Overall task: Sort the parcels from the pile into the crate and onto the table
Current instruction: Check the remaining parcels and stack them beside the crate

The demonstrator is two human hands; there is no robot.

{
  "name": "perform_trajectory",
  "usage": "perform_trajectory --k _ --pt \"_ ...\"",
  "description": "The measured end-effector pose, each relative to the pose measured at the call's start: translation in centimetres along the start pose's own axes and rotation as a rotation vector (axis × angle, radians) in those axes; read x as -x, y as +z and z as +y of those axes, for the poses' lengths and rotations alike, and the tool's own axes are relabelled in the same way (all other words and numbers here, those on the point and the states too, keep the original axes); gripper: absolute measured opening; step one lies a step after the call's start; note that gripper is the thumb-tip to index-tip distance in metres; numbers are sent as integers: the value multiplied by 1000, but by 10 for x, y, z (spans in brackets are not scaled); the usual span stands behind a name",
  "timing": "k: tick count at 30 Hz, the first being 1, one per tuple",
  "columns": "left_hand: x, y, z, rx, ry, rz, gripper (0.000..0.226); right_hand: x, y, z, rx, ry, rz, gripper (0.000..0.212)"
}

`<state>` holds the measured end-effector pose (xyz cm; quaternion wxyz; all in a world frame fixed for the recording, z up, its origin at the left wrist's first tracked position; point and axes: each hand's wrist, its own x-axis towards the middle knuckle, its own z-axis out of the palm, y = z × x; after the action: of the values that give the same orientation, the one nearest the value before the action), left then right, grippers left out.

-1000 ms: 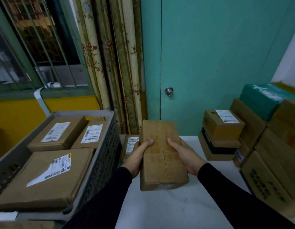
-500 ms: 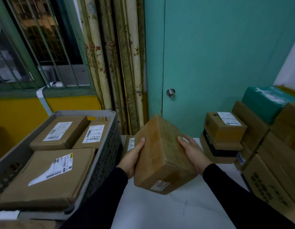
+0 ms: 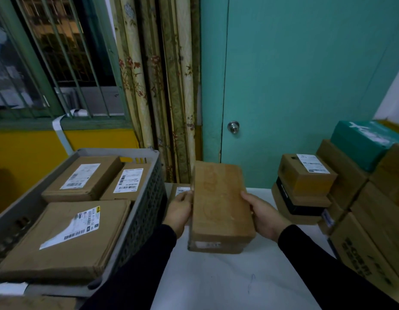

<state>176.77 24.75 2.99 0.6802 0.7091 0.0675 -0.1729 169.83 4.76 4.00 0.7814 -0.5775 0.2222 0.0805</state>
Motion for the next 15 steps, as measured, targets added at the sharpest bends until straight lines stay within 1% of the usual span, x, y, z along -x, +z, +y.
perform_trajectory --k 1,2,3,5,6,7,8,9,10,11,12,13,14,15 --pt "-1 -2 -1 -30 33 3 42 -1 -1 3 -36 10 18 39" --pt "-2 -4 -3 -33 29 -25 47 -1 2 6 -56 27 14 37" --pt "0 -3 -3 -22 -2 -74 57 0 2 9 -63 47 11 34" --pt "0 0 -4 23 -86 -140 86 2 6 14 -101 74 38 32" --pt "-4 0 -4 55 -108 -154 98 0 7 15 -65 41 72 33" --pt "-3 -1 -2 80 -119 -171 103 -1 6 16 52 -36 121 35" --pt "-3 -3 0 95 -112 -172 98 -4 5 17 204 -126 203 37" --pt "-2 -5 1 105 -104 -176 85 -4 5 16 353 -213 280 39" --pt "-2 -6 1 125 -110 -179 72 -3 4 14 417 -273 313 41" --pt "-3 -8 -1 157 -124 -196 64 -3 3 13 431 -302 306 46" --pt "-2 -8 -2 194 -134 -217 61 -3 4 10 437 -294 276 56" --pt "-2 -8 -3 233 -136 -226 59 -3 5 6 414 -234 215 68" --pt "-1 -8 -4 260 -130 -224 57 -2 7 3 376 -149 127 75" --pt "0 -8 -4 283 -120 -220 56 2 11 0 346 -82 32 69"
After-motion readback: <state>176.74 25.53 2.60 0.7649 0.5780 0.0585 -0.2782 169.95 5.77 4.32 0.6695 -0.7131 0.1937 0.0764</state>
